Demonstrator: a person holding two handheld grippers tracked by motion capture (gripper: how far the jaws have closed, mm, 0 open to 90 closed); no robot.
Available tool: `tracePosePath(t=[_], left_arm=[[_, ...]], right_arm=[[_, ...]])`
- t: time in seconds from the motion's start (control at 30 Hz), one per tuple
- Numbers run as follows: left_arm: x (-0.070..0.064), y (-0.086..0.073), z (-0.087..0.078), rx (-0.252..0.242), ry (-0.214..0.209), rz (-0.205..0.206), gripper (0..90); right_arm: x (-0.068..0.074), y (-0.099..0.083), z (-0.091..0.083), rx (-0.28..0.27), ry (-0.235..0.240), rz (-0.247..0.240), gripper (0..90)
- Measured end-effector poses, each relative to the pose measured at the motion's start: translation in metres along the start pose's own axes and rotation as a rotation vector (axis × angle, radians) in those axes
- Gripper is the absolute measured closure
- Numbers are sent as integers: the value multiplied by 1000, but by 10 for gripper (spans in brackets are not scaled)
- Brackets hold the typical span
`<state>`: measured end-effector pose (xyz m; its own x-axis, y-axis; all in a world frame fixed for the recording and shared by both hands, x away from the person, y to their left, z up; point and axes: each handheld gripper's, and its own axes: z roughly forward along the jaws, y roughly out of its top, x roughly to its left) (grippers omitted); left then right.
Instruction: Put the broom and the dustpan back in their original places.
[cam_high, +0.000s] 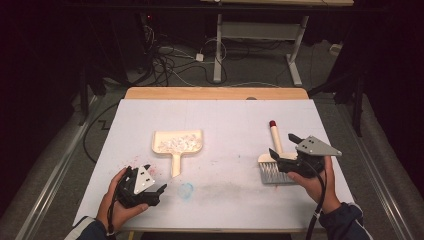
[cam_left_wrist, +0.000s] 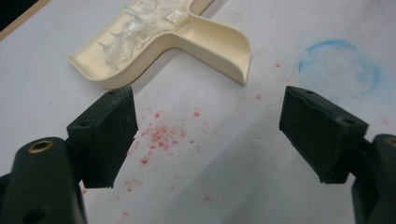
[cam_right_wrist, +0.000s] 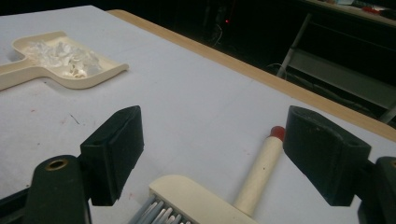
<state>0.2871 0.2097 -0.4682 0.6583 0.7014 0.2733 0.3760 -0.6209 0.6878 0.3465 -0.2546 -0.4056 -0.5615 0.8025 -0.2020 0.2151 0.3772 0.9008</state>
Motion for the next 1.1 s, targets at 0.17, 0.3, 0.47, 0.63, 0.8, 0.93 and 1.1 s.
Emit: tracePosePath(t=[0.17, 0.3, 0.47, 0.63, 0.8, 0.93, 1.1], left_arm=[[0, 0, 0, 2, -1, 3, 188], [0, 0, 0, 5, -3, 7, 188], [0, 0, 0, 3, -3, 9, 188], [-1, 0, 0, 0, -3, 9, 188], [-1, 0, 0, 2, -5, 11, 188], [-1, 0, 0, 3, -5, 12, 188], [-1, 0, 0, -1, -5, 11, 188]], right_arm=[[2, -4, -3, 3, -5, -17, 209], [3, -8, -5, 1, -2, -32, 209], [4, -12, -6, -3, 12, -40, 208], [5, -17, -8, -2, 13, -46, 203], [5, -24, -9, 10, 12, -49, 203], [4, -31, -10, 11, 12, -32, 206], [4, -40, -11, 22, 20, -9, 207]])
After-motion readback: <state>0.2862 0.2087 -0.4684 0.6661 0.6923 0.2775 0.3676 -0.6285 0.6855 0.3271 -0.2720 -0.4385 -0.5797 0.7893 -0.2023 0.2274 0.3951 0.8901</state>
